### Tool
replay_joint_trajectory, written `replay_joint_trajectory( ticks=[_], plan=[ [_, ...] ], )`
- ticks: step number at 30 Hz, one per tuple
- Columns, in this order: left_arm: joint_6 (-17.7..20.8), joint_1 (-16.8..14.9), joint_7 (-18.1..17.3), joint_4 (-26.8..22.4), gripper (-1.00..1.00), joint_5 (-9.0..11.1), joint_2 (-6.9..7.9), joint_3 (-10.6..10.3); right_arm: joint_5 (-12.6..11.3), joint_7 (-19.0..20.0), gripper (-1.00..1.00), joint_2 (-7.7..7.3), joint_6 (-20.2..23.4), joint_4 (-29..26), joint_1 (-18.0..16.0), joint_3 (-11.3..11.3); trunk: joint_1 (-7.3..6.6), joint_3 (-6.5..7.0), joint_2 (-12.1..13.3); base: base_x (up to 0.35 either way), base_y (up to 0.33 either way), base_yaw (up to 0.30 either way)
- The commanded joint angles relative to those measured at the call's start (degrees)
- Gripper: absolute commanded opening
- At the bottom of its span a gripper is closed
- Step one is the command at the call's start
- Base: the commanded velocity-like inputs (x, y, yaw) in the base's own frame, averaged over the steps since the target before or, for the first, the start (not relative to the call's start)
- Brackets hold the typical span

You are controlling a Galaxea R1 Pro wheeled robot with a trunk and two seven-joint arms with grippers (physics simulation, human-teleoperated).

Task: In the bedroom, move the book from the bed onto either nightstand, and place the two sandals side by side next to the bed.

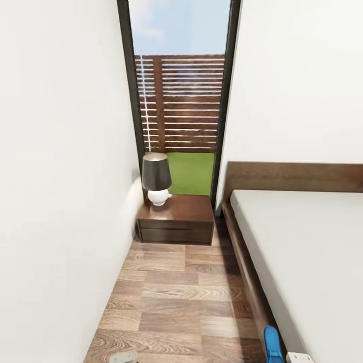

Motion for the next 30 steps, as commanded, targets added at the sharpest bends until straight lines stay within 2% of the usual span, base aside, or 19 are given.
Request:
replay_joint_trajectory(
  ticks=[1, 24, 25, 27, 29, 30],
  plan=[
    [-0.2, 0.0, 0.3, 0.0, 1.00, 0.4, 0.02, -0.4, -0.6, 0.2, -1.00, -0.02, -0.1, 0.0, 0.0, 0.5, 0.01, -0.05, 0.0, 0.078, -0.069, 0.000],
    [-0.2, -0.1, 0.3, -0.2, 1.00, 0.4, 0.08, -0.1, -0.1, 0.2, -1.00, 0.39, 0.4, -0.3, 0.0, 0.8, 0.01, -0.05, 0.0, 0.005, -0.005, 0.000],
    [-0.1, -0.1, 0.3, -0.3, 1.00, 0.4, 0.09, -0.1, -0.1, 0.1, -1.00, 1.08, 0.7, -0.6, -0.1, 0.8, 0.01, -0.05, 0.0, 0.000, 0.000, 0.000],
    [-0.1, -0.1, 0.3, -0.5, 1.00, 0.3, 0.10, -0.1, -0.1, -0.5, -1.00, 3.58, 2.1, -1.7, -0.2, 0.8, 0.01, -0.05, 0.0, 0.000, 0.000, 0.000],
    [-0.1, -0.2, 0.3, -0.6, 1.00, 0.3, 0.10, -0.1, -0.1, -2.7, -1.00, 5.99, 6.2, -4.5, -0.3, 0.8, 0.01, -0.05, 0.0, 0.000, 0.000, 0.000],
    [-0.1, -0.2, 0.4, -0.6, 1.00, 0.3, 0.10, -0.1, -0.1, -3.6, -1.00, 6.40, 7.5, -5.6, -0.3, 0.8, 0.01, -0.05, 0.0, 0.000, 0.000, 0.000]
  ],
)
